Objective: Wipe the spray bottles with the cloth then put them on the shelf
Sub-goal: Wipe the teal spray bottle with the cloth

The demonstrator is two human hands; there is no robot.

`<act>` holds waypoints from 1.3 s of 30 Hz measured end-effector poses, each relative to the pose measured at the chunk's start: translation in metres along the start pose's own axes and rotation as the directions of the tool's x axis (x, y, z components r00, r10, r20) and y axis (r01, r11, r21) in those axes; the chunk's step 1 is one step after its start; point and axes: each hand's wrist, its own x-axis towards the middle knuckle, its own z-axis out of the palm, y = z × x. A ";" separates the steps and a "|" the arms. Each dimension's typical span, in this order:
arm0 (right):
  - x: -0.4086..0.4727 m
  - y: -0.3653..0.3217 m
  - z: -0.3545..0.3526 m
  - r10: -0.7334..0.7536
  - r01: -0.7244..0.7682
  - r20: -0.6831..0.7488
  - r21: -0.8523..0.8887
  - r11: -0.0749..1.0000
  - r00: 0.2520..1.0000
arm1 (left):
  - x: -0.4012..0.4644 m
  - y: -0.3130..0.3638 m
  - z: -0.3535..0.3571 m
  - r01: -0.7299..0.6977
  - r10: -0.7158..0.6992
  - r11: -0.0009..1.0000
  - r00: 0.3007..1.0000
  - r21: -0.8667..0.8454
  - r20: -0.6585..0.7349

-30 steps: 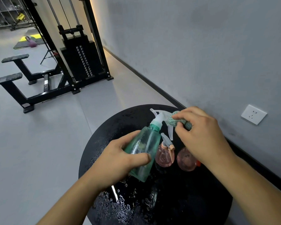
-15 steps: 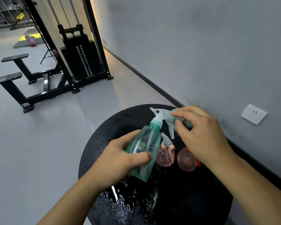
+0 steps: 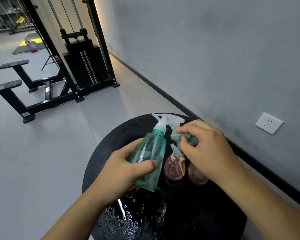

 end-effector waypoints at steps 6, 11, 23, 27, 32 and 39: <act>0.001 0.000 -0.001 0.020 -0.019 -0.030 0.008 1.000 0.999 | 0.001 -0.001 0.000 0.016 -0.016 1.000 1.000 0.008 -0.017; 0.000 0.002 0.001 0.045 -0.043 0.104 -0.026 0.999 0.994 | 0.001 -0.004 0.000 0.053 -0.053 0.999 0.998 0.002 -0.044; 0.002 0.002 -0.005 0.055 -0.054 -0.031 0.015 0.998 0.998 | 0.000 -0.004 0.000 0.087 -0.087 0.996 0.996 0.016 -0.002; 0.004 0.002 -0.005 0.006 -0.003 -0.176 0.016 1.000 0.984 | -0.001 -0.004 -0.001 0.093 -0.096 0.993 0.994 0.067 0.049; 0.007 0.011 -0.003 0.042 -0.046 -0.150 -0.026 0.999 0.988 | -0.002 -0.002 0.000 0.063 -0.068 0.995 0.996 0.071 0.059; 0.002 0.003 0.000 0.011 -0.012 -0.099 -0.006 1.000 0.995 | -0.002 -0.002 0.002 0.069 -0.074 0.994 0.996 0.083 0.054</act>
